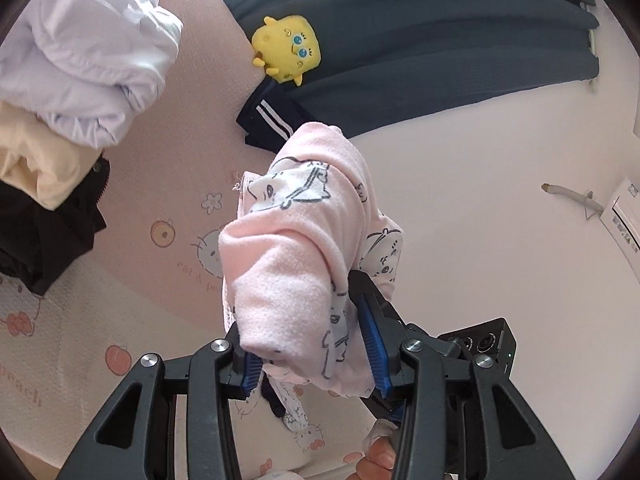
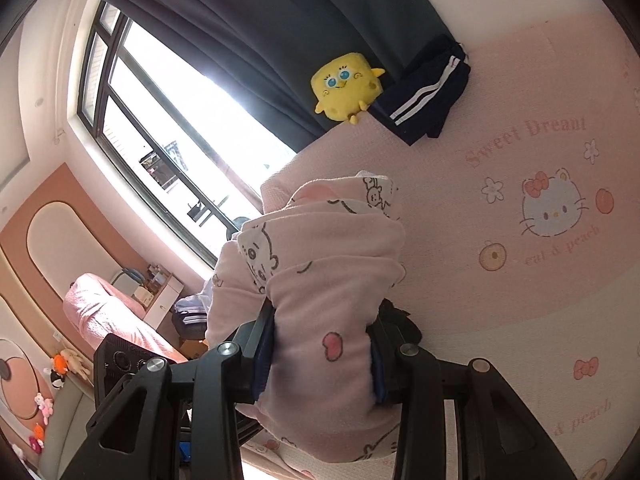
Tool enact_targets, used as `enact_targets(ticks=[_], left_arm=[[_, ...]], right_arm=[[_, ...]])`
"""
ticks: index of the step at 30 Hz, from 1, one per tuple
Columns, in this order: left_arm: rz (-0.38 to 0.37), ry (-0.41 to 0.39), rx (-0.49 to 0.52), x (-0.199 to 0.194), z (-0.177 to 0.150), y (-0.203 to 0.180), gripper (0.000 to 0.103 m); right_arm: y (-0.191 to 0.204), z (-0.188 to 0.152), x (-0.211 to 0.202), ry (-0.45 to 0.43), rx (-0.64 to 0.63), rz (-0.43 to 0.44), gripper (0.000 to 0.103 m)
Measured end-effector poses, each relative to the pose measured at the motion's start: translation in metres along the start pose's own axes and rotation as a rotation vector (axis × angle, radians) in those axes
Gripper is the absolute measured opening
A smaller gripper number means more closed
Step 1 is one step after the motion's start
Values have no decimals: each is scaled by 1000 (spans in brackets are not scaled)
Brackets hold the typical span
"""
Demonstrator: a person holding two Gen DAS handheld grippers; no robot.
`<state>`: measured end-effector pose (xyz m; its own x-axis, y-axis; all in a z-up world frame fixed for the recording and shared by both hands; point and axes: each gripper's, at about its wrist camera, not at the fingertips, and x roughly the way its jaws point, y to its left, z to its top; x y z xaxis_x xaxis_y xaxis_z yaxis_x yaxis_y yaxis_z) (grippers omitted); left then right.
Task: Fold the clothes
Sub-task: 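Carry the pink pants bundle with both grippers toward the folded clothes stack, then lower the pink bundle onto the stack top and open both grippers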
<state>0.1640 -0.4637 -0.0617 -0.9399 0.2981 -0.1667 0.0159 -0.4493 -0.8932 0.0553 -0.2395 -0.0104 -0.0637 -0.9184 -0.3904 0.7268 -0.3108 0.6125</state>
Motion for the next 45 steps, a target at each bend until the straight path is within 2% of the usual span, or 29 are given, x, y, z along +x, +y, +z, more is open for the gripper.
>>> enact_targets(ticks=[4,11,14,18,22,28,33,38,41,45], left_arm=[[-11,-16,24,-17,43,-6,39],[69,-59,135,-52,114,-27,39],[92,-75,149,-64,141,-29,39],[120,-103,138,-85,162,-21,39],[121,-123,91,-86,184,-7,39],[186,-138,58,-93,196,17,39],[188,-123,-50,-96,191,54,39],[209,-92,-182,-82,184,101,41],[200,-105,-218,-81,179,113,41],[265,-114,-186,-85,177,101,46]], right_arm=[[33,14,20,-18,-21,31,38],[85,40,70,-2,-16,149,38],[105,52,94,28,-15,192,38],[123,65,125,92,-26,200,38],[133,75,150,139,-58,204,39],[134,79,197,251,-43,216,40],[124,69,234,341,-42,171,40],[99,51,263,407,0,103,41],[85,46,269,416,43,119,42],[82,46,270,432,75,144,43]])
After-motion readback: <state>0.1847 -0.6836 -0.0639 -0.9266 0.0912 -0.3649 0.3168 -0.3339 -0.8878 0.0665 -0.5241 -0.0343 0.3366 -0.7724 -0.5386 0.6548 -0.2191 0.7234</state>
